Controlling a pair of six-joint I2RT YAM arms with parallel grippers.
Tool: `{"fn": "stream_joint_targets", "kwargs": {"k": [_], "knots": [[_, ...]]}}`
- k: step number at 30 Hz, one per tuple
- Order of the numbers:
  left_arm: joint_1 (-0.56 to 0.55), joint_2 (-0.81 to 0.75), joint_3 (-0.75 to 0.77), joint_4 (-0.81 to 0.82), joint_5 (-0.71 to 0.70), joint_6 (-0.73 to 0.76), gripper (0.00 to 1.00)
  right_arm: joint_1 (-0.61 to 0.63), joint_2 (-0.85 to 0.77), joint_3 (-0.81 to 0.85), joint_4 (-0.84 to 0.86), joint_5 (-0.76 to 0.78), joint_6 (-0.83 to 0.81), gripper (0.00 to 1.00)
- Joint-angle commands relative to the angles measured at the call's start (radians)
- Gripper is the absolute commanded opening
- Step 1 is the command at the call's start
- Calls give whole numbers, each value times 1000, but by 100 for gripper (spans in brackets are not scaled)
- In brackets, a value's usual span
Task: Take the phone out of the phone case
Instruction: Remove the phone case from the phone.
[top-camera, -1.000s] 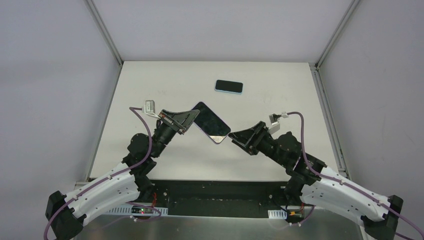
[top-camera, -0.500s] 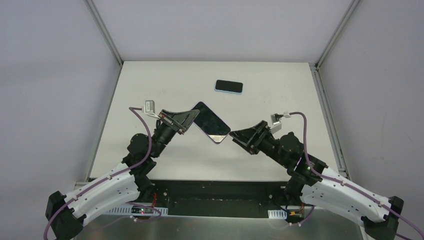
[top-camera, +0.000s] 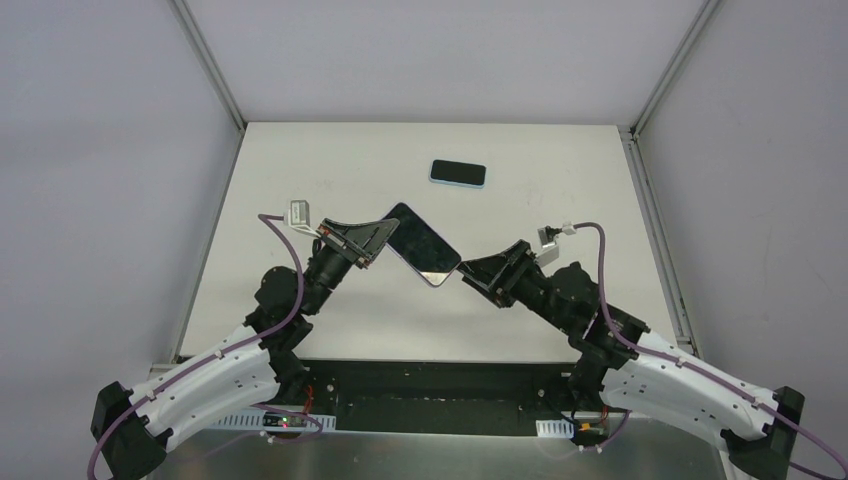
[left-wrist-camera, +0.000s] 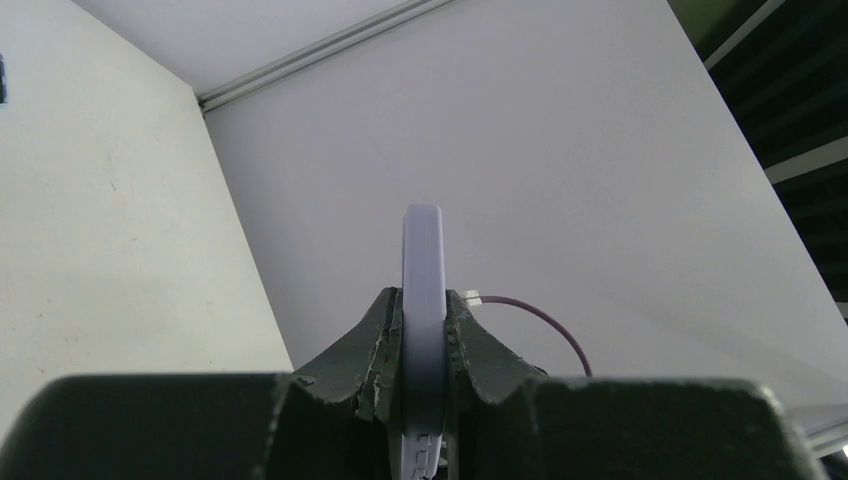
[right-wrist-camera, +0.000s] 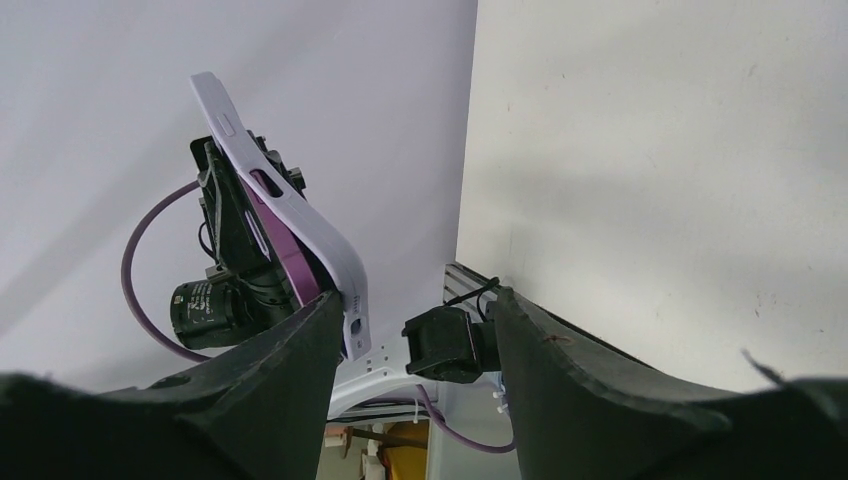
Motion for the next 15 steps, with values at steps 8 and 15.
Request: {"fn": "stream_joint_targets", "kwargs": {"k": [8,15], "knots": [[-8,27,55,111,64,-58,0,2,56,16,93,40,27,59],[-8,72,44,115,38,-116,0,2,100,-33,308,-27,41,59]]}}
